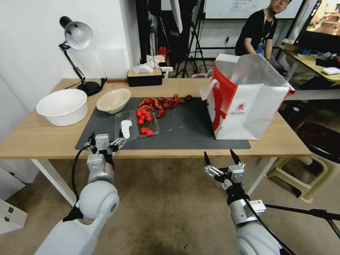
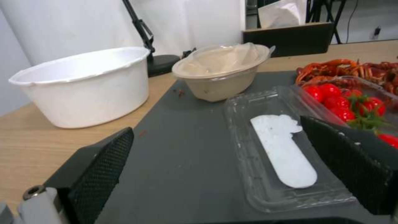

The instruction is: Pick up the trash from the table and place it into the takeout bag.

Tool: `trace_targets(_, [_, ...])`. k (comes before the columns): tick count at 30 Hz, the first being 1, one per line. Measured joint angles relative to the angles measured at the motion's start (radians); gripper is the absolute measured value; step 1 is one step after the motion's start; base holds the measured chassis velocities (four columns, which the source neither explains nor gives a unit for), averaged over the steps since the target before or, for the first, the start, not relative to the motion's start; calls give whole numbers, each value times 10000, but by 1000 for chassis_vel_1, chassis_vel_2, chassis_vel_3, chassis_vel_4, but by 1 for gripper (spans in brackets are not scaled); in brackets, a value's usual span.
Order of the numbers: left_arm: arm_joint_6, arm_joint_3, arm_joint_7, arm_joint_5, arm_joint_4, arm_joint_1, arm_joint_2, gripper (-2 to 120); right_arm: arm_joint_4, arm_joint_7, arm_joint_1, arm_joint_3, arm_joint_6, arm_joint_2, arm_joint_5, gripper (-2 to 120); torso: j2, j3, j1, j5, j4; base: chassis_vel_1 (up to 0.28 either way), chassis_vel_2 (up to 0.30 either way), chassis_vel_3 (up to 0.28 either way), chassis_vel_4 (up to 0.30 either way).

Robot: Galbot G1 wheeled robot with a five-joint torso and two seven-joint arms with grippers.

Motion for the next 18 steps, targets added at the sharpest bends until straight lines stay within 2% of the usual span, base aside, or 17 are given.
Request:
trace_targets(5, [-32,-71,21,-84,34,12,20,100,0,-4,19,-2,0,7,1,100,0,0,1,0,1,0,0,0,0])
trace_targets(9, [-340,-222,254,-925,655,-533,232,100,-20,5,54,-12,1,48,0,100,0,0,2,-3,1,0,0,0,0])
trace_targets(11, [-412,-236,271,-1774,916,-983,431,100,-35,6,35,-13,1,63,-10,100,0,1,2,-2,0,0,0,0,0])
trace_targets(12, [-436,-226,252,-2800,1219,-1627,627,100,-38,6,0,-9,7,71,-27,100,0,0,2,-2,1,0,0,0,0])
trace_targets(14, [-438,-218,238,-2951,1269,-1742,648,100,-37,6,-4,-6,9,74,-29,100,0,1,2,-1,0,0,0,0,0])
trace_targets(16, [-387,-108,31,-4595,1860,-2874,778,100,-29,10,-27,19,12,79,-43,100,0,1,2,-3,-2,0,0,0,0])
trace_targets(17, [-387,-108,31,-4595,1860,-2874,778,100,-29,10,-27,19,12,79,-43,100,0,1,2,-3,-2,0,0,0,0])
trace_targets(18, [-268,59,-119,-5585,2483,-3684,854,100,0,40,-29,35,13,81,-53,100,-1,1,2,2,-2,0,0,0,0])
